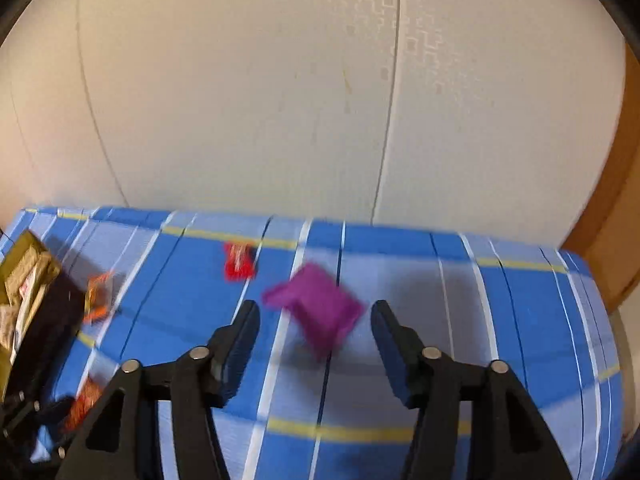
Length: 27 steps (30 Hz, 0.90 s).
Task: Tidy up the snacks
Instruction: 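Move the right gripper to the purple pack and close on it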
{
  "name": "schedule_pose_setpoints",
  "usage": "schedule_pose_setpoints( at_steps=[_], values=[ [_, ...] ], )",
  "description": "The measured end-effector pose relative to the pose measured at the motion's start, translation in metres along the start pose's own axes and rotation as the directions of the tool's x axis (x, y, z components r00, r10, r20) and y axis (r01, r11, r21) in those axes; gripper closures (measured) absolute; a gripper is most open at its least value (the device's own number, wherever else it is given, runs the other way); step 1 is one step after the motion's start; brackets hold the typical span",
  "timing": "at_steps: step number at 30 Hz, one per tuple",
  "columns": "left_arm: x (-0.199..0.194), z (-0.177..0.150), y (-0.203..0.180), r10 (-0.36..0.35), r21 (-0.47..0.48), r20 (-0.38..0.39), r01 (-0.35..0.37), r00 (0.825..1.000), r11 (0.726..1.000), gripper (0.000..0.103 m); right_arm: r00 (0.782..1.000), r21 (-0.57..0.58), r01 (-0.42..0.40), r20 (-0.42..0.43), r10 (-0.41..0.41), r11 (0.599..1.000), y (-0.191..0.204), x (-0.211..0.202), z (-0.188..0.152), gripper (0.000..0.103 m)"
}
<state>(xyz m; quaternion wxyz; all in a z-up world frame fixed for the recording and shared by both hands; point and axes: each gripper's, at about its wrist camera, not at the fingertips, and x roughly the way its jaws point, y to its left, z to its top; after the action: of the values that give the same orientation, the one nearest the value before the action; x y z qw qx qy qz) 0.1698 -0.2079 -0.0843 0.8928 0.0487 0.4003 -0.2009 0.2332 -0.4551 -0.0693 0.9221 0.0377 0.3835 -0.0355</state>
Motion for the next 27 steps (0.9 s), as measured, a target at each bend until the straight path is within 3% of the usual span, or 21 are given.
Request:
schedule_pose_setpoints(
  at_steps=[5, 9, 16, 22, 24, 27],
  values=[
    [0.0, -0.001, 0.0, -0.001, -0.001, 0.0, 0.001, 1.0, 1.0, 0.07, 0.996, 0.013, -0.056, -0.071, 0.057, 0.998, -0.01, 0.033, 0.022, 0.041],
    [0.0, -0.001, 0.001, -0.003, -0.003, 0.0, 0.003, 1.0, 1.0, 0.07, 0.988, 0.024, -0.088, -0.126, 0.09, 0.996, -0.01, 0.05, 0.021, 0.041],
    [-0.001, -0.001, 0.003, 0.003, -0.013, 0.003, -0.003, 1.0, 1.0, 0.07, 0.979, 0.048, -0.164, -0.111, 0.168, 0.985, -0.011, 0.046, 0.009, 0.041],
    [-0.001, -0.001, 0.006, -0.01, -0.039, 0.006, 0.01, 1.0, 0.999, 0.07, 0.975, 0.017, -0.144, -0.171, 0.144, 0.989, -0.004, 0.052, 0.004, 0.041],
    [-0.002, -0.001, 0.006, -0.01, -0.039, 0.006, 0.01, 1.0, 0.999, 0.07, 0.976, -0.008, -0.112, -0.186, 0.109, 0.994, -0.001, 0.054, 0.001, 0.053],
    [-0.002, -0.001, 0.005, -0.008, -0.038, 0.006, 0.008, 1.0, 0.999, 0.07, 0.979, 0.041, -0.108, -0.168, 0.113, 0.993, -0.007, 0.053, -0.004, 0.055]
  ],
)
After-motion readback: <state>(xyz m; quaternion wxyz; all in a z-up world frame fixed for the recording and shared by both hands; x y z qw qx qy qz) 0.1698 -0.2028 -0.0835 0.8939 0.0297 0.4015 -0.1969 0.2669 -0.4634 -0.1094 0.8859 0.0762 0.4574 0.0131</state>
